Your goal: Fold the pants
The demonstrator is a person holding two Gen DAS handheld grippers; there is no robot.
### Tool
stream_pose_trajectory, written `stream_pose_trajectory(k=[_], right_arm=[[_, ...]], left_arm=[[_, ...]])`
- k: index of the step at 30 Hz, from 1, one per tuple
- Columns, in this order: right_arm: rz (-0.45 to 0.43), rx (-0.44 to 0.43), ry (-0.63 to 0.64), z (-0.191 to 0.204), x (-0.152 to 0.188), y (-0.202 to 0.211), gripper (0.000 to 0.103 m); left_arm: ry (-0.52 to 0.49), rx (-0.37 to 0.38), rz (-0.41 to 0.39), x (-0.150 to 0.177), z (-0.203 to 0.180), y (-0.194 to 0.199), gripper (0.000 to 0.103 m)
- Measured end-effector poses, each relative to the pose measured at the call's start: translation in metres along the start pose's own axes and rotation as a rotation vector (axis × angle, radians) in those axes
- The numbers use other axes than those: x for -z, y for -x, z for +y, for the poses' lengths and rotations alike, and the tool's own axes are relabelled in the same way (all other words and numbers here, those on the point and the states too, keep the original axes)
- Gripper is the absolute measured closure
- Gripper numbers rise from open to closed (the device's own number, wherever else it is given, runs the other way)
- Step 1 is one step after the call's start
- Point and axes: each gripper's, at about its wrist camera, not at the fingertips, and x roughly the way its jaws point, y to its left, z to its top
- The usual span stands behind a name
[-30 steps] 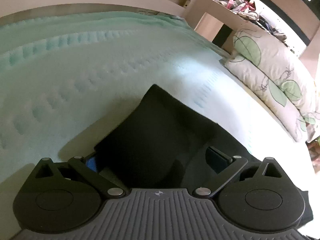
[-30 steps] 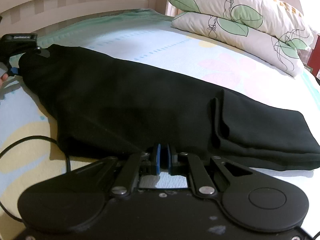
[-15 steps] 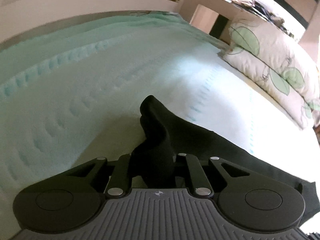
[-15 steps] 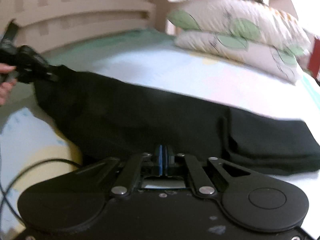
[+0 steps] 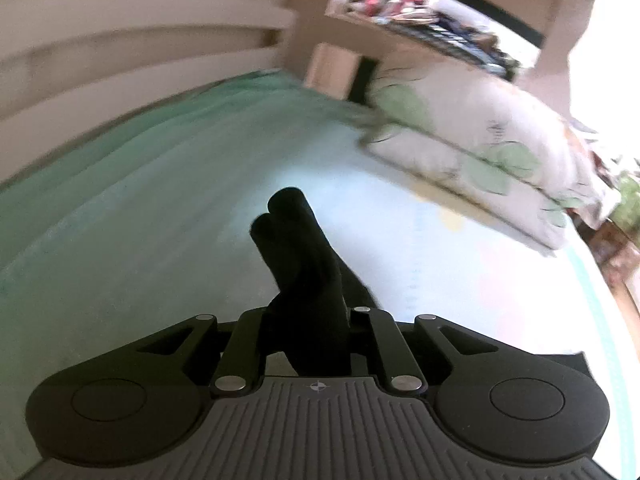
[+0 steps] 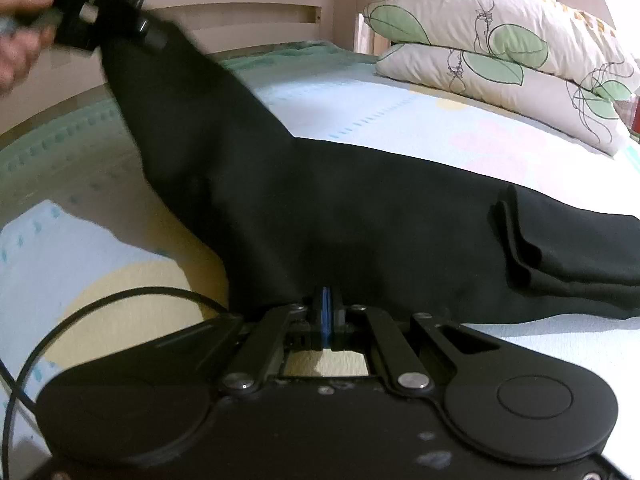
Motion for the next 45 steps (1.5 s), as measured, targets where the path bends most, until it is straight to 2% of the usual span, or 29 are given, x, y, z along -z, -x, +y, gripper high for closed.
stream_pose_trajectory(k=[5,11,16,20,24,29,33,37,39,42,45], right_arm=[[-0.009,-0.019,-0.013,-0.007,0.003,0.0,0.101],[-0.018,-0.051,-0.06,-0.016,0.002,-0.002,0.101],[-0.019,-0.083,-0.109,-0.024,0.002,-0.002,0.101],[-0.01,-0.1,-0.163,-0.031,0.001,0.0,0.101],[0.066,-0.104,-0.225,-0.043,0.001,0.01,0.101],[0.171,-0.023,-0.308,-0.081,0.0,0.033,0.096],[0.186,0.105,-0.296,-0.111,-0.004,0.052,0.093],[0.175,0.139,-0.397,-0.148,-0.009,0.065,0.088],[0.166,0.171,-0.392,-0.159,-0.014,0.068,0.087],[0.161,0.209,-0.413,-0.177,-0.018,0.07,0.086],[0.147,0.23,-0.441,-0.191,-0.018,0.077,0.086]], left_arm=[[-0.116,0.084,-0.026,-0.019,-0.066,0.012,0.092],[-0.236,0.189,0.006,-0.021,-0.158,0.004,0.092],[-0.281,0.27,0.079,-0.007,-0.233,-0.031,0.092],[-0.321,0.289,0.149,0.014,-0.285,-0.069,0.092],[-0.342,0.318,0.236,0.036,-0.324,-0.104,0.092],[-0.307,0.397,0.38,0.059,-0.356,-0.139,0.089],[-0.314,0.374,0.442,0.067,-0.372,-0.151,0.085],[-0.346,0.385,0.436,0.067,-0.374,-0.149,0.081],[-0.321,0.414,0.444,0.065,-0.376,-0.15,0.071],[-0.319,0.439,0.492,0.065,-0.386,-0.154,0.069],[-0.341,0.433,0.426,0.063,-0.395,-0.149,0.069]])
